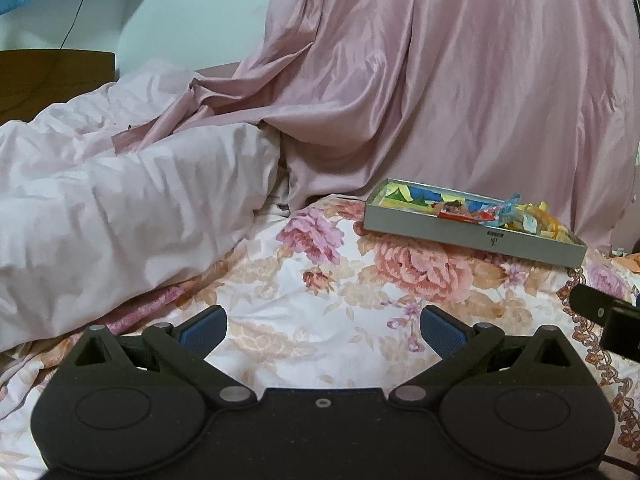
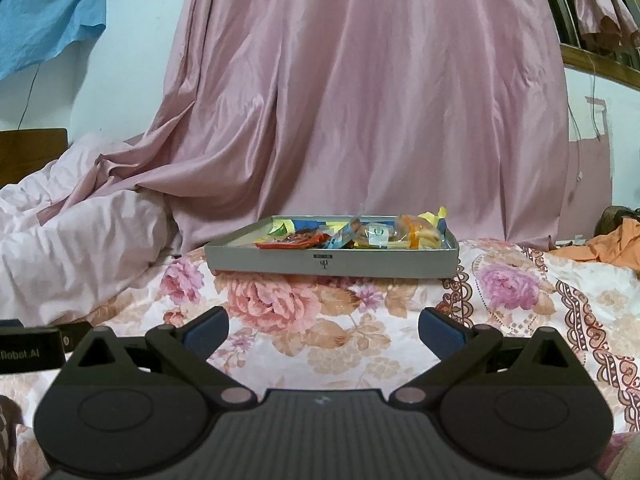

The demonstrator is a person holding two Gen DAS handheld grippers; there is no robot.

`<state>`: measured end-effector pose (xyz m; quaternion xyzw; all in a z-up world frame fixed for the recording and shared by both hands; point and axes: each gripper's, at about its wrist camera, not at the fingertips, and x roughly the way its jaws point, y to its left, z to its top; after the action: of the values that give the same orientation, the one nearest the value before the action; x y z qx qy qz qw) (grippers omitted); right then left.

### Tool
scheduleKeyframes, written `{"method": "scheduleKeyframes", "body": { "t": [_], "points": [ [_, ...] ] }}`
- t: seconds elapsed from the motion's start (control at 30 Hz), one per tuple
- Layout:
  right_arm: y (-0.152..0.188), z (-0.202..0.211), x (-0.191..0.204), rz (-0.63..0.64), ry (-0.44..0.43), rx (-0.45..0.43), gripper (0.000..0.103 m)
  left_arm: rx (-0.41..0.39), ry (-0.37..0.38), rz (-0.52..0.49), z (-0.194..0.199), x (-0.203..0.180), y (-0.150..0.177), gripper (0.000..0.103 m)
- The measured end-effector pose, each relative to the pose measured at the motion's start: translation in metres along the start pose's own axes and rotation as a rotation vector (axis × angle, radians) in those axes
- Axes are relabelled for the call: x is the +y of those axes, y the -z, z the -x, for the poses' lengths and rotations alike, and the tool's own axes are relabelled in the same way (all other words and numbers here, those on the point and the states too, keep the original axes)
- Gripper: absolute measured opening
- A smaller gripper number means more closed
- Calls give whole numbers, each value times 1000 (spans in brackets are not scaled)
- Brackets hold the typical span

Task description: Organize snacks

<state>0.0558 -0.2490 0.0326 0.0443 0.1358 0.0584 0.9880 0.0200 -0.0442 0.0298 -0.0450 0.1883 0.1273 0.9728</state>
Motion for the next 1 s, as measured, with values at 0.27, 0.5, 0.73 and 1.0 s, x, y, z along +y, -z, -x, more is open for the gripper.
{"method": "scheduleKeyframes", "body": {
  "t": [0.27,0.5,0.73,1.0],
  "points": [
    [0,0,4,24,-9,-4,103,8,-6,-2,-2,0,3,102],
    [0,0,3,23,-8,-1,103,5,-13,8,-1,1,3,102],
    [1,0,4,29,-11,6,103,2,-18,14,0,3,3,102],
    [1,0,4,31,-11,9,103,1,-18,14,0,2,3,102]
  ]
}}
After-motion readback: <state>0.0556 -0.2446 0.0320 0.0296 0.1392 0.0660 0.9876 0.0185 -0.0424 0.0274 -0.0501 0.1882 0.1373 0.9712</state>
